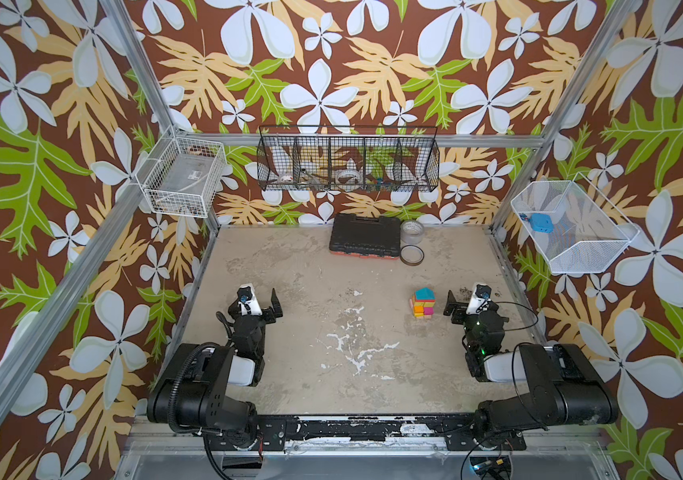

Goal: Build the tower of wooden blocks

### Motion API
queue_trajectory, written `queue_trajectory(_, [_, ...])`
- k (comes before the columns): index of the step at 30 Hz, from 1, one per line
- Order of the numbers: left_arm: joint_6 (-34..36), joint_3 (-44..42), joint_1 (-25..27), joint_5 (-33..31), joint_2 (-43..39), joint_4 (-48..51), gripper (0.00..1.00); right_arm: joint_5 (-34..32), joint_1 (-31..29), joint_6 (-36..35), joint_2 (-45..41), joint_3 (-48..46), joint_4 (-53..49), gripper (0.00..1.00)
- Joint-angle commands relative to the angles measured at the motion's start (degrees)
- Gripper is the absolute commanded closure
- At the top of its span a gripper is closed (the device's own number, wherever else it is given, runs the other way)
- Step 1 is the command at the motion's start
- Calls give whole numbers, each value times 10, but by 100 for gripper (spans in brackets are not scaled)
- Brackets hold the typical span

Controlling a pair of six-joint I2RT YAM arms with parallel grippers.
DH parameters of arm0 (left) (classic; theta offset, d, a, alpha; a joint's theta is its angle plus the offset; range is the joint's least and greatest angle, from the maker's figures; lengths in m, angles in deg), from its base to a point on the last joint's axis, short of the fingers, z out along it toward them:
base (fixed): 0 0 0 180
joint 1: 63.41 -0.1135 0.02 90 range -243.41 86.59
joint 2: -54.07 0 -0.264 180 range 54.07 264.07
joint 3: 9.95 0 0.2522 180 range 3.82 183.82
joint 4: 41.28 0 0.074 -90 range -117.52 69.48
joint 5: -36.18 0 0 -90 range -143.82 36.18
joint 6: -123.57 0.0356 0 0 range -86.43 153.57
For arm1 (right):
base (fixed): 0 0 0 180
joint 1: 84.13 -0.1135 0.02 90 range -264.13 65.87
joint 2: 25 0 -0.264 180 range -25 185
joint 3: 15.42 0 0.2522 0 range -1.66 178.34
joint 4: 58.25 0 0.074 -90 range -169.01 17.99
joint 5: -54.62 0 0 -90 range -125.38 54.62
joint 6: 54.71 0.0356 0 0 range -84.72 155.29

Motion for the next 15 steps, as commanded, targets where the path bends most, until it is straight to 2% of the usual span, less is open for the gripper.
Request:
queue_trajectory(1, [2, 1, 0, -1, 0, -14, 0, -5, -1, -6, 0, 3, 9, 0])
queue_trajectory(15, [2, 0, -1, 0, 0, -14, 0, -43, -25, -24, 4, 14, -6, 0])
